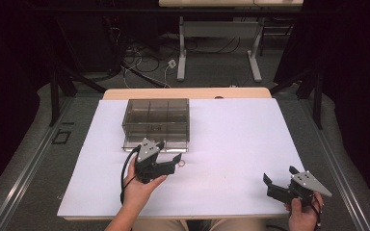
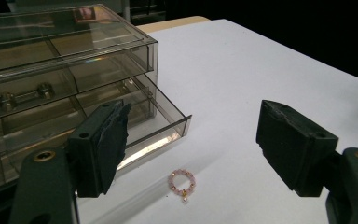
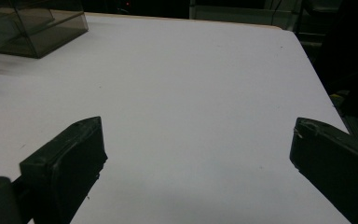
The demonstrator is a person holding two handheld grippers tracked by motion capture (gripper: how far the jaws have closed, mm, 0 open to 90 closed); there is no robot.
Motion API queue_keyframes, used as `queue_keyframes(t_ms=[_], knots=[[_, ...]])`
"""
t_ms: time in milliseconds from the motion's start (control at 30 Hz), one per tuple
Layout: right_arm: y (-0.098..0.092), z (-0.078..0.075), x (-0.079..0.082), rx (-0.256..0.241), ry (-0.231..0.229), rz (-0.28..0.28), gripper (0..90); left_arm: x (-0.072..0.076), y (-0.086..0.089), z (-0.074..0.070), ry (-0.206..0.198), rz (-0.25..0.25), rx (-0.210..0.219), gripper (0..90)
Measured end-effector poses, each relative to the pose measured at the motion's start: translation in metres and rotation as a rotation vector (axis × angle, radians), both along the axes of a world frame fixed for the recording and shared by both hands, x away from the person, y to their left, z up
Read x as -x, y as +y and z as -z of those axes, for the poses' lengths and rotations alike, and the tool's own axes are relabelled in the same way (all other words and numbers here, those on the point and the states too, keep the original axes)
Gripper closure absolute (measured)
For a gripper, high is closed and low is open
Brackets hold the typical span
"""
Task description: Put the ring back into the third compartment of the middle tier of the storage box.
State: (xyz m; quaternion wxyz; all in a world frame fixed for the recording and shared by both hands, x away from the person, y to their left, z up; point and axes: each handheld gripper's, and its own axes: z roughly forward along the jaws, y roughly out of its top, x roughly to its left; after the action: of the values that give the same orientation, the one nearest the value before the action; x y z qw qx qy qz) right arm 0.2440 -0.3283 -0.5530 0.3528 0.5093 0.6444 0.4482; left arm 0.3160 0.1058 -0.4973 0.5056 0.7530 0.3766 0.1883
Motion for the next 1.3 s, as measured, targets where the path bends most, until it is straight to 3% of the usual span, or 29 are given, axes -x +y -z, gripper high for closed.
queue_keyframes(t_ms=[333, 467, 900, 1100, 1300], knots=[[0.001, 0.001, 0.000, -0.005, -0.004, 0.009, 3.1, -0.003, -0.008, 0.004, 0.028, 0.008, -0.017, 27.0], [0.000, 0.001, -0.001, -0.002, 0.000, 0.006, 3.1, -0.006, -0.010, 0.006, 0.037, 0.002, -0.042, 32.3], [0.000, 0.002, -0.001, -0.002, 0.005, 0.008, 3.2, -0.012, -0.017, 0.010, 0.073, 0.009, -0.060, 40.2], [0.000, 0.002, -0.001, -0.002, 0.008, 0.006, 3.3, -0.015, -0.024, 0.014, 0.110, 0.014, -0.084, 41.0], [0.000, 0.002, -0.001, 0.001, 0.008, 0.003, 3.4, -0.017, -0.028, 0.017, 0.146, 0.024, -0.081, 41.8]])
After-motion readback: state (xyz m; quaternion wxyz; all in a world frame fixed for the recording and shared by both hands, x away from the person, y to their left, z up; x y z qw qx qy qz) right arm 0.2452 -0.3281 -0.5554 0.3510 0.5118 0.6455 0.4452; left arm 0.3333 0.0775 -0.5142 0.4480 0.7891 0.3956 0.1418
